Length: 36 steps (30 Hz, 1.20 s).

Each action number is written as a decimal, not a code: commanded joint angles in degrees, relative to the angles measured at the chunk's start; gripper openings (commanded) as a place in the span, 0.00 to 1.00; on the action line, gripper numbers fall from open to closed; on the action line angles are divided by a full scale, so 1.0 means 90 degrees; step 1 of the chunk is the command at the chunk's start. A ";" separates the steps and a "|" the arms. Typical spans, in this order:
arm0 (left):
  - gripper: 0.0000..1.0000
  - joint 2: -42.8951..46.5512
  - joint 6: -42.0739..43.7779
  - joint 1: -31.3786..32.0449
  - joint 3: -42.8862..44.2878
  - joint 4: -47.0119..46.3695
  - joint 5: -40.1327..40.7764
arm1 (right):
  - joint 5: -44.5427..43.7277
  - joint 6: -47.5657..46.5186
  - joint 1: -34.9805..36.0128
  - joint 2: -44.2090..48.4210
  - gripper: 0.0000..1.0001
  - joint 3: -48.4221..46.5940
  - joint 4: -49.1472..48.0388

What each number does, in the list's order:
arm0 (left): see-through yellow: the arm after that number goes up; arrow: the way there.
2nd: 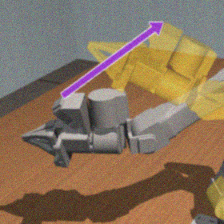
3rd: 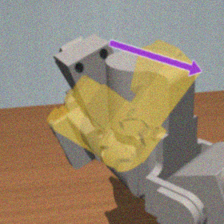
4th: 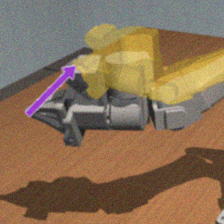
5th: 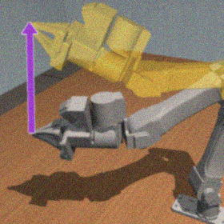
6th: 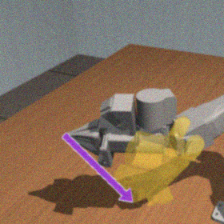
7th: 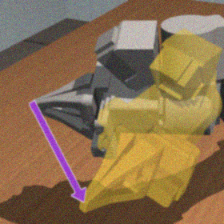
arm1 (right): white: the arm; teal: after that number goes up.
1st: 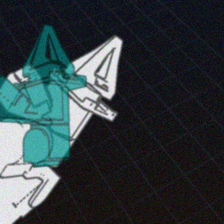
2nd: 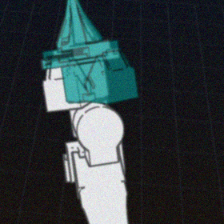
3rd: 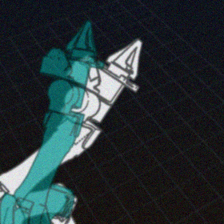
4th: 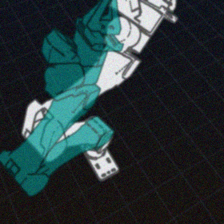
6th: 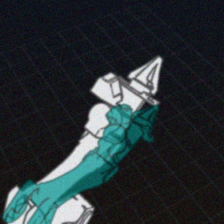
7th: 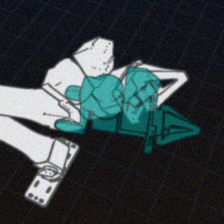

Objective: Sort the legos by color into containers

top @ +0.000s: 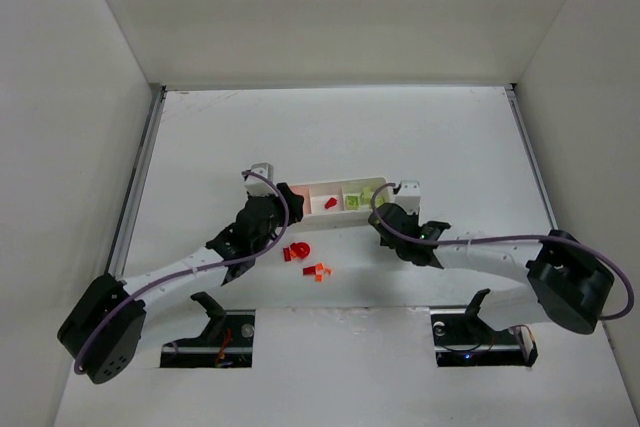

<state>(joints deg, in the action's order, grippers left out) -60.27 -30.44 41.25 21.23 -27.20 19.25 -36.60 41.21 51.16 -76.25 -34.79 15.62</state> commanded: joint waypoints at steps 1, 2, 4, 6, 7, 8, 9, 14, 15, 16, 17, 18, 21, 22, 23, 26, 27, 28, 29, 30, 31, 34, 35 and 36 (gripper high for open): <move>0.44 0.0007 0.0091 0.0050 0.0043 -0.0327 -0.0019 | 0.0053 -0.0126 -0.0035 -0.0112 0.45 -0.0266 -0.0348; 0.44 0.0027 0.0091 0.0050 0.0043 -0.0327 -0.0019 | -0.0005 -0.0126 -0.0035 -0.0112 0.39 -0.0275 -0.0348; 0.45 0.0056 0.0091 0.0059 0.0043 -0.0327 -0.0019 | -0.0064 -0.0077 -0.0015 -0.0015 0.28 -0.0256 -0.0368; 0.46 0.0134 0.0091 0.0059 0.0033 -0.0318 -0.0019 | -0.0093 -0.0058 -0.0015 0.0200 0.23 -0.0256 -0.0397; 0.47 0.0212 0.0091 0.0088 0.0033 -0.0308 -0.0029 | -0.0094 -0.0087 -0.0006 0.0326 0.22 -0.0285 -0.0397; 0.48 0.0309 0.0100 0.0137 0.0043 -0.0308 -0.0077 | -0.0074 -0.0097 -0.0005 0.0472 0.21 -0.0334 -0.0349; 0.50 0.0436 0.0130 0.0186 0.0062 -0.0308 -0.0145 | -0.0016 -0.0106 -0.0005 0.0648 0.21 -0.0373 -0.0339; 0.58 0.1227 0.0286 0.0528 0.0102 -0.0347 -0.0585 | 0.0969 -0.0097 -0.0103 0.1576 0.19 -0.0646 -0.0387; 0.59 0.1431 0.0305 0.0615 0.0102 -0.0385 -0.0682 | 0.1358 -0.0019 -0.0229 0.1713 0.19 -0.0763 -0.0407; 0.60 0.1578 0.0335 0.0703 0.0092 -0.0463 -0.0761 | 0.1719 0.0049 -0.0336 0.1772 0.19 -0.0851 -0.0417; 0.61 0.1705 0.0374 0.0791 0.0043 -0.0580 -0.0839 | 0.2052 0.0127 -0.0434 0.1802 0.19 -0.0948 -0.0436; 0.62 0.1803 0.0432 0.0879 0.0004 -0.0736 -0.0917 | 0.2364 0.0205 -0.0561 0.1812 0.19 -0.1027 -0.0485; 0.66 0.1921 0.0588 0.1152 -0.0074 -0.1069 -0.1161 | 0.3321 0.0527 -0.0864 0.1724 0.19 -0.1183 -0.0796; 0.67 0.1912 0.0637 0.1231 -0.0084 -0.1127 -0.1210 | 0.3672 0.0635 -0.0971 0.1666 0.19 -0.1222 -0.0952; 0.68 0.1883 0.0686 0.1318 -0.0084 -0.1196 -0.1259 | 0.4092 0.0810 -0.1127 0.1578 0.19 -0.1262 -0.1118; 0.69 0.1765 0.0871 0.1543 -0.0055 -0.1362 -0.1289 | 0.4826 0.1298 -0.1275 0.1383 0.19 -0.1320 -0.1548; 0.69 0.1726 0.0949 0.1592 -0.0055 -0.1440 -0.1289 | 0.4983 0.1406 -0.1294 0.1324 0.19 -0.1321 -0.1714; 0.69 0.1678 0.1027 0.1631 -0.0055 -0.1508 -0.1260 | 0.5139 0.1504 -0.1295 0.1285 0.19 -0.1330 -0.1851; 0.69 0.1629 0.1086 0.1661 -0.0045 -0.1548 -0.1240 | 0.5257 0.1602 -0.1295 0.1246 0.19 -0.1340 -0.1959; 0.69 0.1580 0.1106 0.1671 -0.0026 -0.1567 -0.1240 | 0.5364 0.1699 -0.1295 0.1207 0.19 -0.1369 -0.2056; 0.69 0.1522 0.1116 0.1671 0.0004 -0.1577 -0.1230 | 0.5414 0.1729 -0.1295 0.1177 0.19 -0.1389 -0.2115; 0.68 0.1258 0.1019 0.1612 0.0131 -0.1509 -0.1094 | 0.5405 0.1788 -0.1275 0.1206 0.19 -0.1360 -0.2281; 0.68 0.1180 0.0960 0.1612 0.0160 -0.1499 -0.0987 | 0.5385 0.1788 -0.1265 0.1245 0.20 -0.1331 -0.2369; 0.67 0.1092 0.0892 0.1612 0.0189 -0.1499 -0.0870 | 0.5366 0.1788 -0.1265 0.1274 0.20 -0.1292 -0.2438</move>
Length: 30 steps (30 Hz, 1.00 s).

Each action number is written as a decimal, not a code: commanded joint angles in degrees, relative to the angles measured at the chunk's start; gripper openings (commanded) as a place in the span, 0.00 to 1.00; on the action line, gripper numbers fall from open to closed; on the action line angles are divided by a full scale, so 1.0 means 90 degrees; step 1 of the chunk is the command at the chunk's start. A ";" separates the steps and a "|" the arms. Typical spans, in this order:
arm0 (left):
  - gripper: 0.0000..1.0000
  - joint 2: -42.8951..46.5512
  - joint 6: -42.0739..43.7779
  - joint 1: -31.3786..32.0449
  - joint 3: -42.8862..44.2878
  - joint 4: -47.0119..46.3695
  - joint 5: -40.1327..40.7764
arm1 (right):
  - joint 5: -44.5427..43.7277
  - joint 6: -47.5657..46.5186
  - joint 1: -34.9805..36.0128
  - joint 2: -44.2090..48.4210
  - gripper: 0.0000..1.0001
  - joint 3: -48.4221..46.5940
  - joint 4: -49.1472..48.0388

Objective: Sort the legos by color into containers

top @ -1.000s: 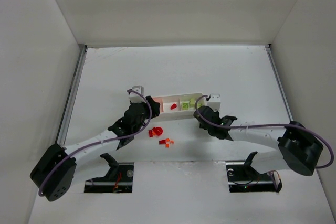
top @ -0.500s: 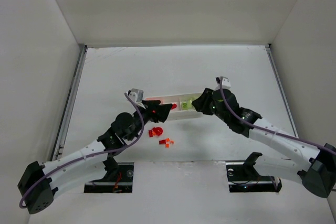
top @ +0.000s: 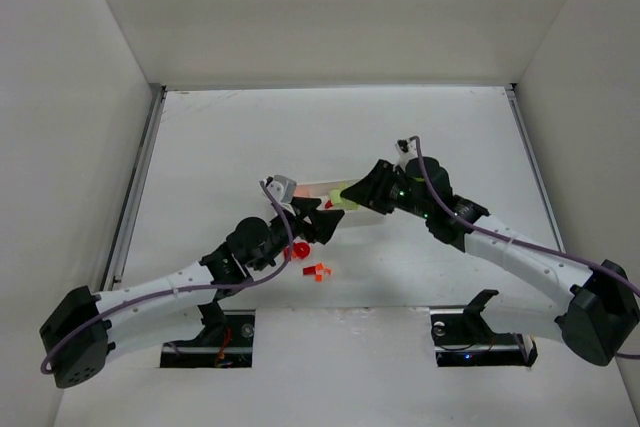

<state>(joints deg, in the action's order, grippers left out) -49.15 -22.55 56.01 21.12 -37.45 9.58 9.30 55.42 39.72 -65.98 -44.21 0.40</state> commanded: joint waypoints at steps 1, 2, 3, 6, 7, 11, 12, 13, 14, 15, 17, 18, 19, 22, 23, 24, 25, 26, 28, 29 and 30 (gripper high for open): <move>0.66 -0.0213 -0.0053 -0.0017 0.0202 -0.0380 0.0292 | 0.0265 0.0210 0.0015 0.0143 0.20 -0.0216 -0.0796; 0.65 -0.0262 -0.0102 0.0012 0.0192 -0.0428 0.0292 | 0.0285 0.0219 0.0015 0.0143 0.20 -0.0196 -0.0826; 0.64 -0.0320 -0.0093 0.0031 0.0192 -0.0496 0.0302 | 0.0304 0.0248 -0.0014 0.0143 0.20 -0.0176 -0.0855; 0.63 -0.0477 -0.0025 0.0071 0.0163 -0.0779 0.0302 | 0.0479 0.0356 -0.0063 0.0124 0.21 -0.0127 -0.0962; 0.63 -0.0516 0.0063 0.0071 0.0153 -0.0857 0.0293 | 0.0587 0.0385 -0.0092 0.0095 0.21 -0.0127 -0.0992; 0.63 -0.0604 0.0453 0.0100 0.0143 -0.1150 0.0225 | 0.1046 0.0541 -0.0239 0.0036 0.20 -0.0108 -0.1070; 0.61 -0.0623 0.0590 0.0119 0.0133 -0.1258 0.0156 | 0.1163 0.0580 -0.0288 0.0026 0.20 -0.0108 -0.1080; 0.60 -0.0623 0.0717 0.0139 0.0114 -0.1346 0.0088 | 0.1309 0.0629 -0.0356 0.0016 0.20 -0.0098 -0.1090; 0.59 -0.0623 0.0815 0.0139 0.0114 -0.1385 0.0039 | 0.1446 0.0668 -0.0414 0.0006 0.20 -0.0098 -0.1090; 0.58 -0.0623 0.0874 0.0149 0.0114 -0.1395 0.0019 | 0.1573 0.0727 -0.0463 0.0006 0.20 -0.0088 -0.1100; 0.55 -0.0604 0.0962 0.0178 0.0133 -0.1376 0.0009 | 0.1817 0.0853 -0.0561 -0.0013 0.19 -0.0030 -0.1167; 0.55 -0.0594 0.1020 0.0188 0.0133 -0.1376 0.0009 | 0.1954 0.0970 -0.0610 -0.0023 0.19 0.0028 -0.1274; 0.54 -0.0584 0.1088 0.0188 0.0133 -0.1376 0.0009 | 0.2110 0.1107 -0.0639 -0.0033 0.19 0.0077 -0.1411; 0.54 -0.0565 0.1216 0.0227 0.0162 -0.1337 0.0000 | 0.2637 0.1556 -0.0708 -0.0169 0.19 0.0234 -0.1889; 0.54 -0.0545 0.1264 0.0246 0.0172 -0.1337 -0.0020 | 0.2774 0.1664 -0.0708 -0.0218 0.19 0.0263 -0.2007; 0.54 -0.0536 0.1303 0.0256 0.0172 -0.1346 -0.0039 | 0.2891 0.1752 -0.0708 -0.0267 0.19 0.0283 -0.2075; 0.54 -0.0506 0.1333 0.0275 0.0182 -0.1337 -0.0049 | 0.2970 0.1820 -0.0698 -0.0306 0.19 0.0312 -0.2134; 0.55 -0.0487 0.1362 0.0285 0.0192 -0.1337 -0.0049 | 0.3009 0.1879 -0.0679 -0.0325 0.19 0.0341 -0.2164; 0.55 -0.0419 0.1392 0.0305 0.0192 -0.1337 -0.0049 | 0.3019 0.1938 -0.0679 -0.0316 0.19 0.0390 -0.2213; 0.54 -0.0389 0.1411 0.0315 0.0192 -0.1337 -0.0049 | 0.3019 0.1938 -0.0679 -0.0297 0.19 0.0410 -0.2223; 0.51 -0.0370 0.1421 0.0334 0.0182 -0.1337 -0.0059 | 0.3010 0.1967 -0.0679 -0.0287 0.19 0.0429 -0.2252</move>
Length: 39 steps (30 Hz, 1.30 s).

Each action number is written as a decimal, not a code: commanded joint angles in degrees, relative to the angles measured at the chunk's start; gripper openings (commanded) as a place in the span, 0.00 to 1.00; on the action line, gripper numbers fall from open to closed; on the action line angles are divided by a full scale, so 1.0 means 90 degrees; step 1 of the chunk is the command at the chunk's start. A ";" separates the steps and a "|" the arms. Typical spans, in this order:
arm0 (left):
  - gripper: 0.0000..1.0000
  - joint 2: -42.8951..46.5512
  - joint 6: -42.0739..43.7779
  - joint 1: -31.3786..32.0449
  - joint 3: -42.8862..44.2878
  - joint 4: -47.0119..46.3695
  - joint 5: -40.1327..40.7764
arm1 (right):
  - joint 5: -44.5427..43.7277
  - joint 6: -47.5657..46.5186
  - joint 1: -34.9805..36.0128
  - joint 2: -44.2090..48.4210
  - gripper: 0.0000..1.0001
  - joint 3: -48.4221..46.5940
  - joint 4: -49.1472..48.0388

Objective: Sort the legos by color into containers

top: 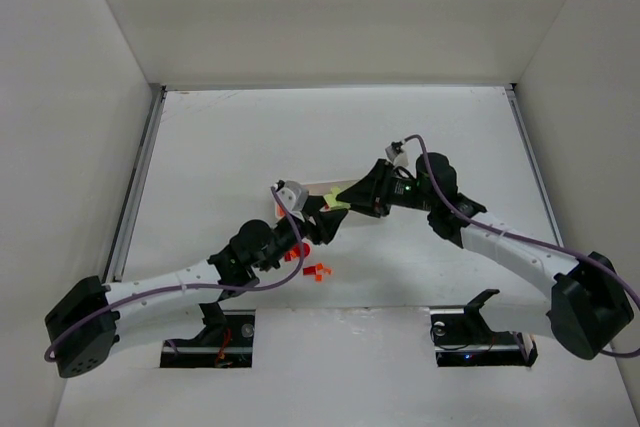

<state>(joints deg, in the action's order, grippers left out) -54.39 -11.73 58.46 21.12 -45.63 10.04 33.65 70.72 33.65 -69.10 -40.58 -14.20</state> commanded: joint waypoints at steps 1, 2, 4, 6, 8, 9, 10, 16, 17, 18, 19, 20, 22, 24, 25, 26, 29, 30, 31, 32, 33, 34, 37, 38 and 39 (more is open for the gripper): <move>0.49 0.0213 0.0238 0.0082 0.0182 -0.0419 -0.0139 | 0.0304 0.0306 -0.0004 0.0070 0.19 0.0046 -0.0678; 0.46 0.0223 0.0238 0.0101 0.0182 -0.0419 -0.0149 | 0.0314 0.0355 -0.0004 0.0080 0.19 0.0075 -0.0737; 0.41 0.0262 0.0238 0.0160 0.0192 -0.0419 -0.0159 | 0.0343 0.0462 -0.0004 0.0071 0.19 0.0133 -0.0863; 0.39 0.0282 0.0238 0.0209 0.0202 -0.0409 -0.0159 | 0.0363 0.0579 -0.0004 0.0080 0.19 0.0202 -0.0980; 0.38 0.0282 0.0229 0.0277 0.0221 -0.0370 -0.0178 | 0.0431 0.0658 -0.0004 0.0090 0.20 0.0231 -0.1108; 0.38 0.0272 0.0229 0.0306 0.0231 -0.0360 -0.0188 | 0.0460 0.0697 -0.0023 0.0100 0.20 0.0241 -0.1157; 0.38 0.0253 0.0229 0.0355 0.0241 -0.0341 -0.0208 | 0.0489 0.0736 -0.0033 0.0100 0.20 0.0251 -0.1205; 0.24 0.0330 0.0268 0.0648 0.0367 -0.0165 -0.0276 | 0.0714 0.0931 -0.0403 0.0226 0.19 0.0300 -0.1479; 0.22 0.0369 0.0277 0.0706 0.0416 -0.0049 -0.0315 | 0.0763 0.0960 -0.0491 0.0265 0.19 0.0319 -0.1528; 0.20 0.0408 0.0287 0.0774 0.0455 0.0088 -0.0344 | 0.0812 0.0990 -0.0569 0.0295 0.19 0.0338 -0.1567; 0.19 0.0447 0.0307 0.0833 0.0494 0.0205 -0.0354 | 0.0851 0.1009 -0.0647 0.0324 0.19 0.0358 -0.1596; 0.18 0.0496 0.0336 0.0901 0.0533 0.0332 -0.0364 | 0.0890 0.1029 -0.0706 0.0353 0.19 0.0368 -0.1606; 0.16 0.0603 0.0414 0.1009 0.0534 0.0547 -0.0364 | 0.0949 0.1019 -0.0804 0.0393 0.19 0.0407 -0.1616; 0.15 0.0701 0.0473 0.1058 0.0524 0.0733 -0.0306 | 0.0978 0.1010 -0.0892 0.0422 0.19 0.0446 -0.1616; 0.15 0.0750 0.0483 0.1058 0.0524 0.0821 -0.0286 | 0.0997 0.1000 -0.0912 0.0422 0.19 0.0465 -0.1616; 0.14 0.0789 0.0492 0.1039 0.0505 0.0880 -0.0257 | 0.1007 0.0990 -0.0921 0.0422 0.19 0.0485 -0.1635; 0.14 0.0897 0.0492 0.0961 0.0427 0.0919 -0.0179 | 0.1037 0.1000 -0.1009 0.0364 0.19 0.0524 -0.1781; 0.14 0.0936 0.0492 0.0941 0.0407 0.0919 -0.0130 | 0.0998 0.0952 -0.1038 0.0354 0.19 0.0524 -0.1753; 0.14 0.0965 0.0492 0.0912 0.0397 0.0919 -0.0062 | 0.0949 0.0893 -0.1068 0.0344 0.19 0.0524 -0.1714; 0.14 0.0975 0.0492 0.0902 0.0387 0.0929 0.0026 | 0.0881 0.0796 -0.1097 0.0305 0.19 0.0524 -0.1675; 0.14 0.0975 0.0492 0.0883 0.0387 0.0948 0.0123 | 0.0803 0.0659 -0.1126 0.0237 0.19 0.0515 -0.1597; 0.15 0.0956 0.0502 0.0854 0.0387 0.0958 0.0231 | 0.0667 0.0484 -0.1165 0.0140 0.18 0.0495 -0.1442; 0.16 0.0741 0.0434 0.0678 0.0465 0.1026 0.0602 | -0.0123 -0.0258 -0.1166 -0.0134 0.18 0.0359 -0.0700; 0.16 0.0644 0.0385 0.0610 0.0523 0.1104 0.0729 | -0.0415 -0.0511 -0.1166 -0.0231 0.18 0.0300 -0.0456; 0.17 0.0517 0.0279 0.0551 0.0601 0.1201 0.0865 | -0.0853 -0.0775 -0.1127 -0.0329 0.18 0.0213 -0.0174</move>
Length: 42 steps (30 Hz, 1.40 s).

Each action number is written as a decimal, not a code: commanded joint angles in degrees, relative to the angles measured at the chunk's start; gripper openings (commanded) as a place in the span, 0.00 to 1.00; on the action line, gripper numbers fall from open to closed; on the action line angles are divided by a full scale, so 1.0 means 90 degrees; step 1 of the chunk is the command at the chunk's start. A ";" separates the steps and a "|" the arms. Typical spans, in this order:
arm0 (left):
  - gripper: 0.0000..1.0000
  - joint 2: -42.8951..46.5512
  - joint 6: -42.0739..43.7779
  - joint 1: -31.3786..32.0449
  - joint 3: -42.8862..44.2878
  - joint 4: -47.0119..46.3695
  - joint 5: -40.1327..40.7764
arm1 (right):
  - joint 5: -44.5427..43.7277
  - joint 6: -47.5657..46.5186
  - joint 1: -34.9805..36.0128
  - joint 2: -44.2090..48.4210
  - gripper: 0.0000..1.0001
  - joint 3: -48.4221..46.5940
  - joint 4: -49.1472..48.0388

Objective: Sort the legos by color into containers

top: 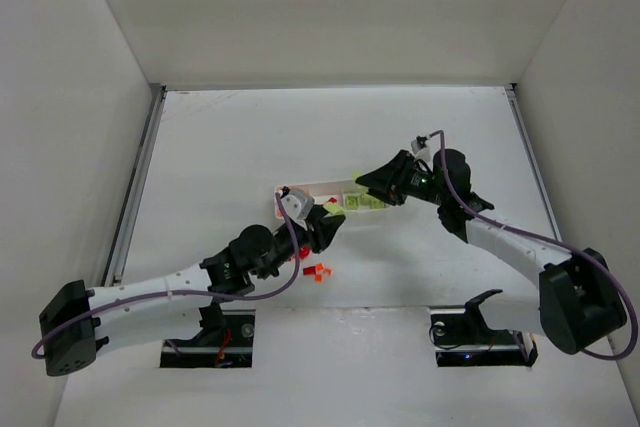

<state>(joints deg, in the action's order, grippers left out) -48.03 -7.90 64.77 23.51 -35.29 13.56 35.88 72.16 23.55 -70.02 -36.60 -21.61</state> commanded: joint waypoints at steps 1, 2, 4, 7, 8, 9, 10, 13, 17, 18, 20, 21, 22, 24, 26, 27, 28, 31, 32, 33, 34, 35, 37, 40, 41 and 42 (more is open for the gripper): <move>0.17 -0.0307 -0.0263 -0.0190 0.0405 0.0141 0.0543 | -0.1492 -0.1208 0.0082 -0.0276 0.19 -0.0288 0.0856; 0.17 -0.0414 -0.0400 -0.0248 0.0493 0.0238 0.0602 | -0.1883 -0.1453 0.0219 -0.0325 0.19 -0.0357 0.1041; 0.17 -0.0658 -0.0683 -0.0375 0.0639 0.0414 0.0641 | -0.2606 -0.1864 0.0376 -0.0413 0.19 -0.0513 0.1442; 0.17 -0.1000 -0.1025 -0.0522 0.0796 0.0522 0.0651 | -0.3505 -0.2420 0.0581 -0.0569 0.20 -0.0747 0.1872; 0.17 -0.1107 -0.1113 -0.0571 0.0835 0.0513 0.0651 | -0.3759 -0.2577 0.0620 -0.0637 0.20 -0.0825 0.1989; 0.17 -0.1215 -0.1211 -0.0620 0.0893 0.0503 0.0651 | -0.3946 -0.2694 0.0649 -0.0696 0.21 -0.0874 0.2077; 0.17 -0.1332 -0.1309 -0.0659 0.0962 0.0503 0.0651 | -0.4141 -0.2812 0.0679 -0.0755 0.22 -0.0923 0.2117; 0.17 -0.1664 -0.1446 -0.0766 0.1167 0.0474 0.0651 | -0.4396 -0.2988 0.0679 -0.0853 0.24 -0.0982 0.2137; 0.17 -0.2094 -0.1524 -0.0864 0.1489 0.0513 0.0583 | -0.4650 -0.3281 0.0718 -0.1038 0.28 -0.1031 0.2147; 0.17 -0.2211 -0.1534 -0.0884 0.1557 0.0503 0.0554 | -0.4660 -0.3311 0.0718 -0.1068 0.29 -0.1031 0.2147; 0.17 -0.2445 -0.1554 -0.0932 0.1684 0.0493 0.0486 | -0.4660 -0.3350 0.0708 -0.1116 0.30 -0.1021 0.2147; 0.17 -0.2562 -0.1583 -0.0971 0.1753 0.0493 0.0466 | -0.4680 -0.3379 0.0708 -0.1126 0.30 -0.1012 0.2147; 0.18 -0.2660 -0.1602 -0.0991 0.1811 0.0503 0.0427 | -0.4689 -0.3399 0.0718 -0.1146 0.32 -0.1002 0.2137; 0.18 -0.2846 -0.1651 -0.1059 0.1909 0.0503 0.0368 | -0.4719 -0.3447 0.0718 -0.1165 0.37 -0.1002 0.2147; 0.18 -0.3002 -0.1710 -0.1108 0.1987 0.0483 0.0339 | -0.4719 -0.3448 0.0737 -0.1146 0.41 -0.0982 0.2137; 0.18 -0.3080 -0.1729 -0.1137 0.2026 0.0483 0.0329 | -0.4729 -0.3438 0.0747 -0.1107 0.42 -0.0953 0.2127; 0.18 -0.3149 -0.1759 -0.1167 0.2056 0.0503 0.0329 | -0.4738 -0.3428 0.0747 -0.1049 0.44 -0.0914 0.2108; 0.18 -0.3403 -0.1875 -0.1235 0.2163 0.0493 0.0251 | -0.4787 -0.3428 0.0747 -0.0825 0.48 -0.0787 0.2059; 0.18 -0.3461 -0.1905 -0.1255 0.2192 0.0503 0.0222 | -0.4778 -0.3428 0.0747 -0.0775 0.49 -0.0758 0.2039; 0.18 -0.3520 -0.1925 -0.1255 0.2231 0.0503 0.0193 | -0.4768 -0.3428 0.0747 -0.0726 0.50 -0.0729 0.2030; 0.18 -0.3608 -0.1944 -0.1264 0.2280 0.0493 0.0163 | -0.4797 -0.3447 0.0747 -0.0678 0.51 -0.0709 0.2020; 0.19 -0.3667 -0.1944 -0.1265 0.2329 0.0493 0.0153 | -0.4797 -0.3448 0.0747 -0.0658 0.51 -0.0680 0.2020; 0.19 -0.3794 -0.1954 -0.1265 0.2427 0.0522 0.0153 | -0.4797 -0.3448 0.0747 -0.0628 0.51 -0.0631 0.1981; 0.19 -0.3960 -0.1954 -0.1255 0.2534 0.0522 0.0153 | -0.4816 -0.3389 0.0728 -0.0502 0.50 -0.0514 0.1922; 0.19 -0.4008 -0.1954 -0.1255 0.2564 0.0522 0.0144 | -0.4865 -0.3370 0.0708 -0.0405 0.50 -0.0446 0.1874; 0.19 -0.4077 -0.1954 -0.1245 0.2603 0.0522 0.0124 | -0.4952 -0.3340 0.0689 -0.0278 0.48 -0.0348 0.1777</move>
<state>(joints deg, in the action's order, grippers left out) -84.20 -24.77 53.54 44.03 -28.86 15.27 -6.44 42.17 29.71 -75.72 -41.32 -2.13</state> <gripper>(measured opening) 0.334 0.489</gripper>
